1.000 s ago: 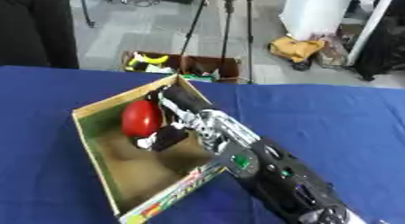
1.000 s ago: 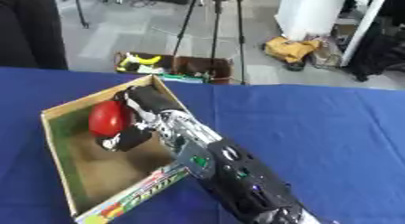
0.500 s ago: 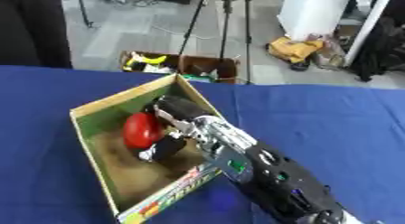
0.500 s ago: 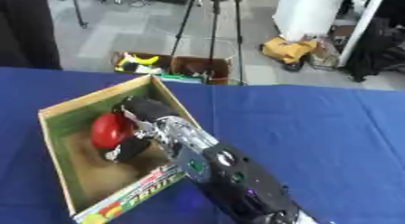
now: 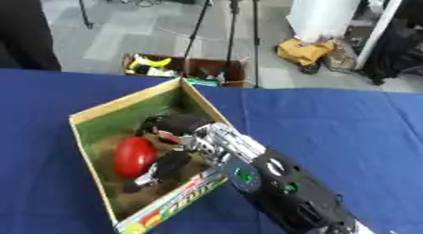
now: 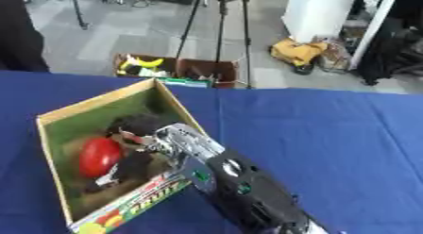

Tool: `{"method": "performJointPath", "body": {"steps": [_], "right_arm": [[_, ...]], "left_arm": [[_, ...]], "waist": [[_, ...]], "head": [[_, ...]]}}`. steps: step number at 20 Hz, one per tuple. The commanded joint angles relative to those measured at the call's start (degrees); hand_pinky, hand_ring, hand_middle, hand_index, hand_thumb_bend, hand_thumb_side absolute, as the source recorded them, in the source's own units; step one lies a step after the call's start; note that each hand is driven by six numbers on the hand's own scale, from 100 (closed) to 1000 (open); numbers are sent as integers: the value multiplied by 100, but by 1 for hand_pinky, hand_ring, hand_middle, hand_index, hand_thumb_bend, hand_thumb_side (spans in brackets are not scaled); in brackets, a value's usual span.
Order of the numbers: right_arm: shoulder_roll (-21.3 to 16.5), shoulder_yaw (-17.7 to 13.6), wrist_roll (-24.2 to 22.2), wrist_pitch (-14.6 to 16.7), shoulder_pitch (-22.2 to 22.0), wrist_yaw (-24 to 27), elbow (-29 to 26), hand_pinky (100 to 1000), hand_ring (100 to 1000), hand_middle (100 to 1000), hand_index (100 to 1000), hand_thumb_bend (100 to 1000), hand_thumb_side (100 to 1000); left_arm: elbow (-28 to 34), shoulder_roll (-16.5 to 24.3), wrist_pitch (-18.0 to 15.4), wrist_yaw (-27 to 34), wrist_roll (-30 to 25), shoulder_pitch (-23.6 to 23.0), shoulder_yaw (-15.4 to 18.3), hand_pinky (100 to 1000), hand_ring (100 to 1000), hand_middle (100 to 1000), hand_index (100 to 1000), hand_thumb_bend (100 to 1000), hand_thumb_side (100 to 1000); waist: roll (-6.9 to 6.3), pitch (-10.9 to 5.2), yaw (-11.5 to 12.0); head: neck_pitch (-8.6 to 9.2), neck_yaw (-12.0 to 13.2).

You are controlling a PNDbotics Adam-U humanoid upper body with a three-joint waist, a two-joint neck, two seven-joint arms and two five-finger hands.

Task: Pick up objects on the table and place them in the box.

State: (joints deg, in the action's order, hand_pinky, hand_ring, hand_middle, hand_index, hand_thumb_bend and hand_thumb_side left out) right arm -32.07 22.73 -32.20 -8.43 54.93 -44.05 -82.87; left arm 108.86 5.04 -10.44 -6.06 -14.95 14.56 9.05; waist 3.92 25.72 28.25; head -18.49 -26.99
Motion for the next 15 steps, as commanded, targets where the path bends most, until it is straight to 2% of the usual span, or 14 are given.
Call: {"method": "performJointPath", "body": {"steps": [1, 9, 15], "right_arm": [[-176, -145, 6, -138, 123, 72, -409, 915, 899, 973, 944, 877, 797], [-488, -416, 39, -321, 74, -56, -1278, 934, 919, 993, 941, 906, 817], [-754, -750, 83, -520, 40, 252, -2058, 932, 908, 995, 941, 894, 842]], "left_arm": [[95, 74, 5, 28, 1, 1, 27, 312, 594, 627, 678, 100, 889], [85, 100, 29, 7, 32, -28, 45, 313, 595, 628, 678, 100, 889], [83, 122, 43, -7, 47, -51, 55, 314, 595, 627, 678, 100, 887]], "waist": [[-42, -166, 2], [-44, -250, -55], [-50, -332, -101]], "head": [[61, -46], [2, -61], [-95, -79]]}}
